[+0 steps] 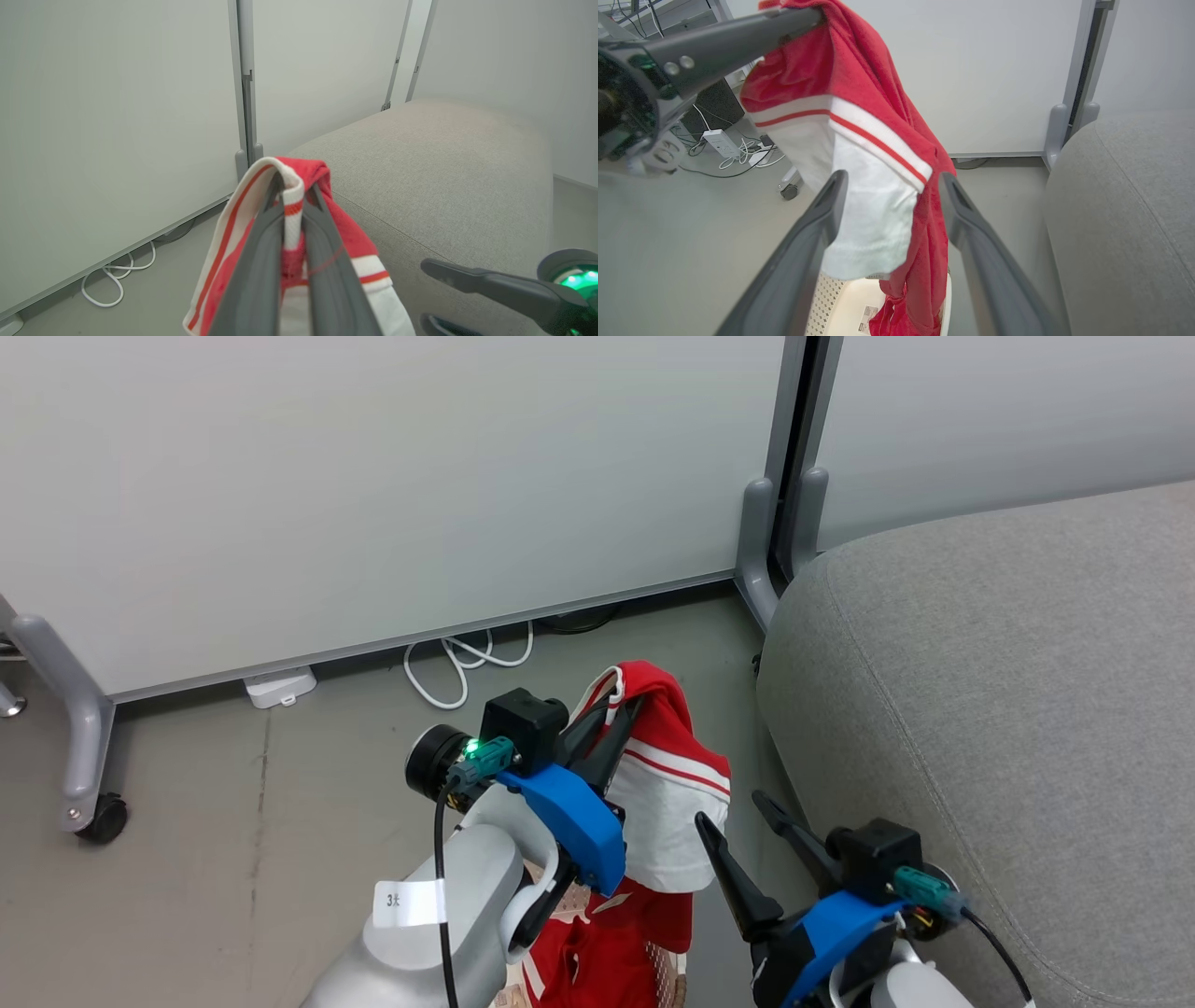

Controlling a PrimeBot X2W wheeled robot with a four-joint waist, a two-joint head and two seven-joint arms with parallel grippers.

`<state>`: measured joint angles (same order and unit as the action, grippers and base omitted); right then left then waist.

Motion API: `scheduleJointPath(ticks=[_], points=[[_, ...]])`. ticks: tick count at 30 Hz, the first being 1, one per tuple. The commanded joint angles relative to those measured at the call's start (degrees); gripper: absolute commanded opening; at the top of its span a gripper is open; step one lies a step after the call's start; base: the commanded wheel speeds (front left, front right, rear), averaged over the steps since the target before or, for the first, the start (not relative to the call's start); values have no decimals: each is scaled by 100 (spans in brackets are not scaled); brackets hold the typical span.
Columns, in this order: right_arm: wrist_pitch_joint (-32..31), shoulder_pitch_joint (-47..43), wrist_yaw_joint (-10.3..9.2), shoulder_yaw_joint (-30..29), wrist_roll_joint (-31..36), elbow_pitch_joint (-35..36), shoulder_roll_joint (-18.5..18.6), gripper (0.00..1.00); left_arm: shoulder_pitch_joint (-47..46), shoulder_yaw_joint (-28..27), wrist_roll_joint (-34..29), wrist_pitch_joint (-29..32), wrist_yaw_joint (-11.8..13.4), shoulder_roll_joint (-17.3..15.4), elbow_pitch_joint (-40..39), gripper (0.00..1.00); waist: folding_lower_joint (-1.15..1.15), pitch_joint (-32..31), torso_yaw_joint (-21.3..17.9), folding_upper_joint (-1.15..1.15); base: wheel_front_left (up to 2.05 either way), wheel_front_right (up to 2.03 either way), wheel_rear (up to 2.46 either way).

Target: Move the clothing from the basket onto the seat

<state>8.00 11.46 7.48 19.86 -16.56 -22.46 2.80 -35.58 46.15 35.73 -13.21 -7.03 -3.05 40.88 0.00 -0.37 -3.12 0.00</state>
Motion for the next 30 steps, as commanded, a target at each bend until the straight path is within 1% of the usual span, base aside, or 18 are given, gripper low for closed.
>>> scheduleJointPath(ticks=[1, 5, 10, 18, 25, 30], points=[[-37, 135, 2, 31, 57, -67, 17, 100, -80, 7, 14, -16, 34, -16, -26, 0, 0, 7, 0, 0, 0, 0, 0], [-151, 492, 2, 164, 149, -311, 16, 100, -104, 31, 28, -2, 39, -16, -41, 0, 0, 29, 20, 0, 0, 0, 0], [-232, 931, 2, 415, 88, -656, 16, 100, -119, 101, 51, 5, 33, -10, -79, 0, 0, 77, 86, 0, 0, 0, 0], [-299, 1554, 2, 777, 175, -1363, 16, 100, -170, 224, 72, 23, 15, -1, -110, 0, 0, 136, 194, 0, 0, 0, 0], [-173, 1894, 2, 951, -69, -1878, 16, 100, -140, 333, 157, 30, -1, 6, -119, 0, 0, 69, 258, 0, 0, 0, 0], [-122, 2068, 2, 1282, -452, -2128, 15, 100, -157, 387, 202, 36, -8, 9, -142, 0, 0, 42, 282, 0, 0, 0, 0]])
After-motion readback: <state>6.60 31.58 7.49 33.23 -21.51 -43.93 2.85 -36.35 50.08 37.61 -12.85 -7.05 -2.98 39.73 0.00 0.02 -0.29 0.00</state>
